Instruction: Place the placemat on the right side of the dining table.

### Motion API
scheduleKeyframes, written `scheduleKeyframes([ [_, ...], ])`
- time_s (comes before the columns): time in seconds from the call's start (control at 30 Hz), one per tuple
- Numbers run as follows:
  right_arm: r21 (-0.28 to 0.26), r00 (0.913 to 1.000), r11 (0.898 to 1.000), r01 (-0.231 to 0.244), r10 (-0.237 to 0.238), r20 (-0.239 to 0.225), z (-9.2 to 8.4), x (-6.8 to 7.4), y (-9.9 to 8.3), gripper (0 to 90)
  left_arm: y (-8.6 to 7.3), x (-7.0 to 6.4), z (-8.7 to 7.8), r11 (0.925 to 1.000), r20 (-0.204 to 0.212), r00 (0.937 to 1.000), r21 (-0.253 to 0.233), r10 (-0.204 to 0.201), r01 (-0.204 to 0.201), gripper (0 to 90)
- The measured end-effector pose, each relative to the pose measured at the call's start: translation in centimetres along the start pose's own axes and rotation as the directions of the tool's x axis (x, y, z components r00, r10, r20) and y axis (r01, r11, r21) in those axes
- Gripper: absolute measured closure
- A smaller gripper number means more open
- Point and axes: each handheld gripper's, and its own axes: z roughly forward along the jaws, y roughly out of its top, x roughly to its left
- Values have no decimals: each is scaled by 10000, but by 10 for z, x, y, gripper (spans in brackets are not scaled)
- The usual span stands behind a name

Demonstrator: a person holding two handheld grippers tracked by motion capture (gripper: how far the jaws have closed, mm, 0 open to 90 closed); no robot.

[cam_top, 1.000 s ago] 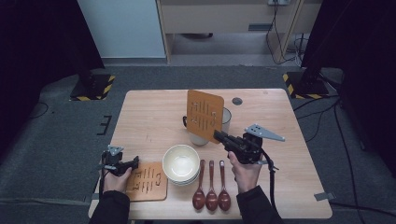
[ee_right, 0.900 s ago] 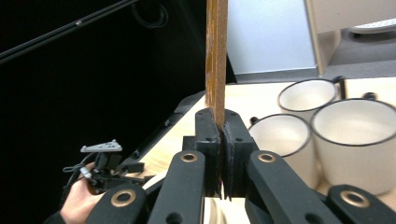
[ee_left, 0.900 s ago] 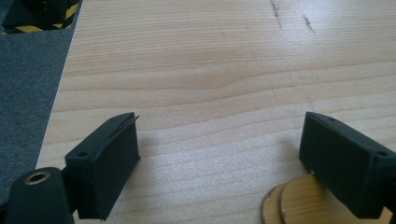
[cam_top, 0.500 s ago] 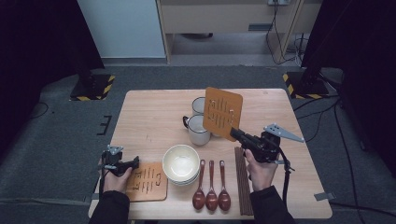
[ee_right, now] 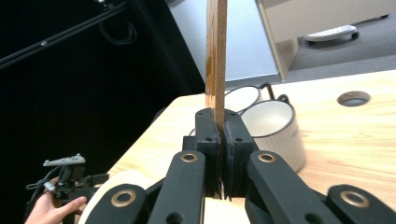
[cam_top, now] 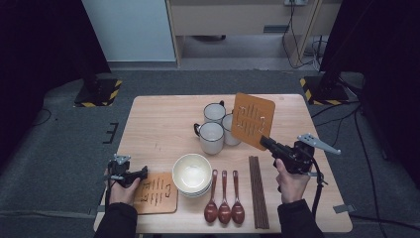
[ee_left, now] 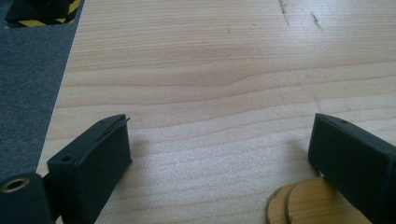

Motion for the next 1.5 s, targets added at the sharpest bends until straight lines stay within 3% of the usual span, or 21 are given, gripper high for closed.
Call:
scheduleKeyframes([
  [0.47,179,9972,9997,-169,156,725,-18,-30,-5,871,0,0,0,10000,1,10000,6,3,-3,43],
  [0.83,250,9937,9992,-317,288,1079,-26,-43,-8,871,0,0,0,10000,1,10000,5,0,0,43],
  [1.5,636,9796,9953,-729,594,1922,-37,-77,-23,871,0,0,0,10000,14,10000,26,8,-8,37],
])
